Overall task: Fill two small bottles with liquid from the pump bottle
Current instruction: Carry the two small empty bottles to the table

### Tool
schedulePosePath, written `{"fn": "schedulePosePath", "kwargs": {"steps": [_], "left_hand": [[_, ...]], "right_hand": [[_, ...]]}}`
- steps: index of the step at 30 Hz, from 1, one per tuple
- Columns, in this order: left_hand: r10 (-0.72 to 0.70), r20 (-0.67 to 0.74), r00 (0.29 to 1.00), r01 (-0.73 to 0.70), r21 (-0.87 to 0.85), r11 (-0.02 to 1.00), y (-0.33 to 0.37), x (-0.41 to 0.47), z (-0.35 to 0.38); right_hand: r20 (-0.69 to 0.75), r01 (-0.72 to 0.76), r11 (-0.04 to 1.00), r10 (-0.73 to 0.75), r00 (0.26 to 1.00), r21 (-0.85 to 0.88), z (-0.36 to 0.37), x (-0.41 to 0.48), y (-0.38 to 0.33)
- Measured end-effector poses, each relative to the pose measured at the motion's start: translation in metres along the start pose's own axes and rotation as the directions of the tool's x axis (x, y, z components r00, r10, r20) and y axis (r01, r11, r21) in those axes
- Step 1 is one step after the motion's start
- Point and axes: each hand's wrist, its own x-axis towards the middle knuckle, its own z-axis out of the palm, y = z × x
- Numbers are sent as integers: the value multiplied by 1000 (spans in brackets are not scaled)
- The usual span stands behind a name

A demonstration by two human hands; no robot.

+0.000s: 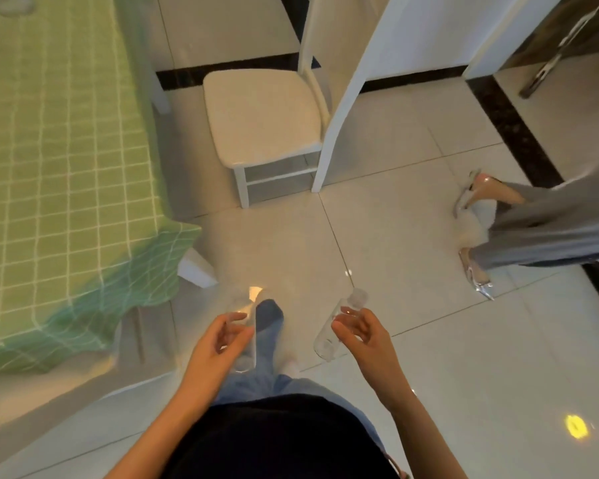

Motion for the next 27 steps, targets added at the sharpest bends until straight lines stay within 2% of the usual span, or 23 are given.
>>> {"fn": "schedulePosePath", "kwargs": {"steps": [4, 8, 15, 22, 27], "left_hand": [[39, 44, 998, -39, 9, 999, 24, 58, 8], [36, 51, 998, -37, 3, 999, 64, 118, 12], [83, 9, 997, -82, -47, 996, 140, 209, 3], [63, -184, 981, -89, -138, 986, 186, 273, 1], [4, -347, 938, -89, -227, 970, 209, 313, 15]], "right_hand": [[2, -11, 1000, 11, 1000, 29, 1, 56, -33], [4, 16, 1000, -16, 1000, -27, 6, 119, -79], [57, 88, 996, -88, 995, 1, 23, 215, -162], [207, 121, 991, -107, 972, -55, 36, 305, -227], [356, 177, 974, -116, 927, -143, 44, 378, -275]]}}
